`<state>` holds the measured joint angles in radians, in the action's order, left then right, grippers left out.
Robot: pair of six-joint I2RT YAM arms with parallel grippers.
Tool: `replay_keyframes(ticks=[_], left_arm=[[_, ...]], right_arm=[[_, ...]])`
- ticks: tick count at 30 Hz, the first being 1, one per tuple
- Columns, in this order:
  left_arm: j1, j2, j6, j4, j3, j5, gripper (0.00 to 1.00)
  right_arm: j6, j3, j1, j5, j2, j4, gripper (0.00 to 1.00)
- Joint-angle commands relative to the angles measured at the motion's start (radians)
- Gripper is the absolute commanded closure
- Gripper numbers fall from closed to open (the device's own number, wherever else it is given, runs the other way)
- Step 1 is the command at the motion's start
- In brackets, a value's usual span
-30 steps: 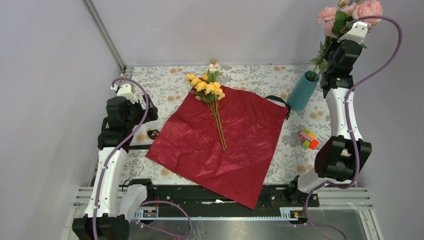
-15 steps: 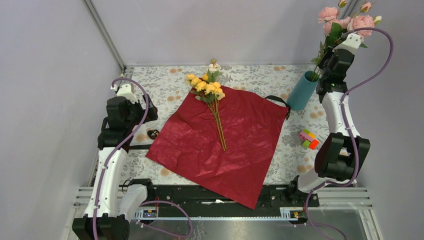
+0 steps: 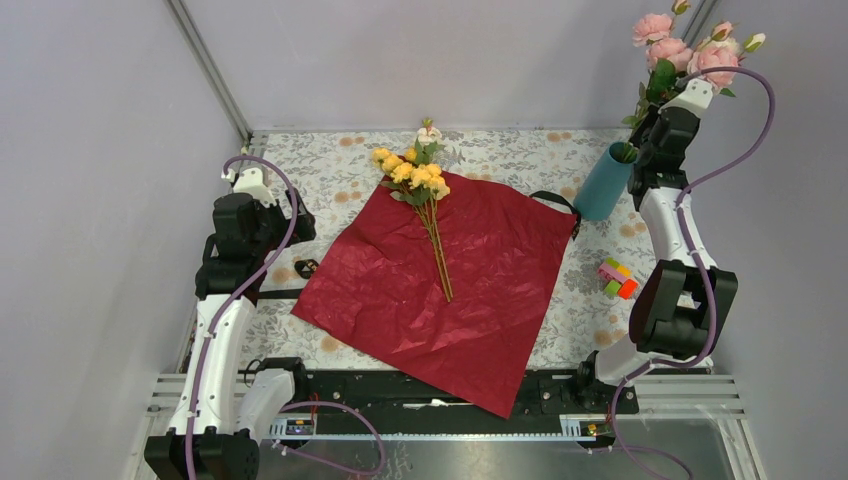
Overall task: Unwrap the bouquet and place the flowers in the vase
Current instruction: Insert the fake flower into the vase.
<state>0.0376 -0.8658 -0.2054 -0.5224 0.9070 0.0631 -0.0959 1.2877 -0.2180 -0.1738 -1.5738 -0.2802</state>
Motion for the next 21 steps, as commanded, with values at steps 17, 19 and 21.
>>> replay_keyframes(ticks=[17,19,21], left_arm=[[0.002,0.017,0.016,0.033,0.0,-0.008,0.06],[0.001,0.017,0.017,0.035,-0.002,-0.006,0.06],[0.002,0.019,0.015,0.035,-0.002,-0.004,0.06]], right_arm=[[-0.038,-0.066,-0.003,0.025,0.025,-0.062,0.6],[-0.038,-0.071,-0.003,0.024,0.035,-0.064,0.56],[-0.038,-0.08,-0.003,0.021,0.045,-0.065,0.52]])
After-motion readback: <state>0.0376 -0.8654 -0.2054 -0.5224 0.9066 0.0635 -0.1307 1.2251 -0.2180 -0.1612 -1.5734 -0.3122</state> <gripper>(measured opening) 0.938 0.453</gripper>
